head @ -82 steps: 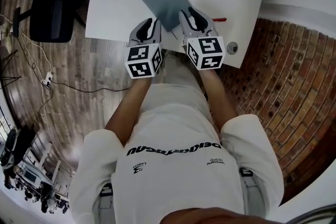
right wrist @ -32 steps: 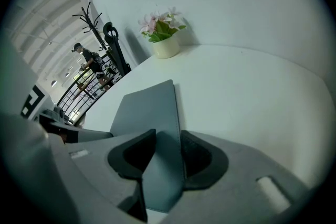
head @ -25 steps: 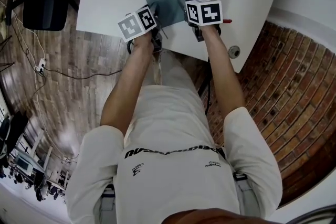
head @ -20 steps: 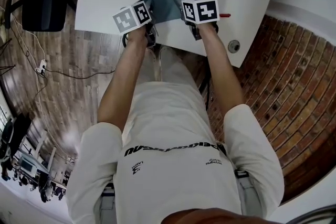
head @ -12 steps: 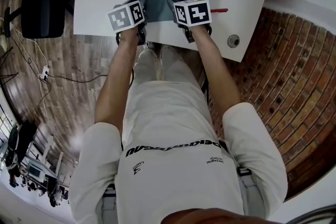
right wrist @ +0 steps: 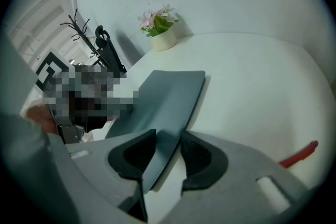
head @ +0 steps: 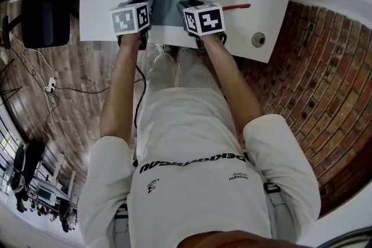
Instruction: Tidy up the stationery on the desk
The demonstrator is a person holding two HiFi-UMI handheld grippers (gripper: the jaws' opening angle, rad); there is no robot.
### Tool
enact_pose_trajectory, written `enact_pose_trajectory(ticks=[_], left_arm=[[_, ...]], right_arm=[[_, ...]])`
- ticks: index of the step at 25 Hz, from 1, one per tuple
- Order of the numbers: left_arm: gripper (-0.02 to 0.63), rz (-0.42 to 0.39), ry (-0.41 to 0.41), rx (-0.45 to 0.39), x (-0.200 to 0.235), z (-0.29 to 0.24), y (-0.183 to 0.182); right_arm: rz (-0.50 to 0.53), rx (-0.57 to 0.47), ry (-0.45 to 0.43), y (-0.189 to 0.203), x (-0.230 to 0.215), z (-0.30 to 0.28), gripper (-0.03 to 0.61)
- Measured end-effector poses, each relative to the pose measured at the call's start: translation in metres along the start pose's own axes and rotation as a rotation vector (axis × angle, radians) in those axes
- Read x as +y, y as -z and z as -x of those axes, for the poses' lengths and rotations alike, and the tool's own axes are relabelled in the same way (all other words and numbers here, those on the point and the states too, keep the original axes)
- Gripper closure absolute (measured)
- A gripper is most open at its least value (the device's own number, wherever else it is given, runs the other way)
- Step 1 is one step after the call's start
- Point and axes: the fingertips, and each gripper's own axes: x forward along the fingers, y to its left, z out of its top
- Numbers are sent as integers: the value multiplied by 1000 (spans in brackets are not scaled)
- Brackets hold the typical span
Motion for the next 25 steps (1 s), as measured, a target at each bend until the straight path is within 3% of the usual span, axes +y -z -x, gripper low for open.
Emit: enact_pose_trajectory(ticks=[6, 16, 25], left_arm=[[482, -18, 27, 11, 0, 0, 2], [482, -15, 27, -2, -1, 1, 3], [486, -115, -20, -109, -18, 26, -14]], right_arm=[[-22, -20, 47, 3, 2, 0, 431], [-34, -27, 50, 4, 1, 2, 426], [113, -164, 84, -15, -5, 44, 425]])
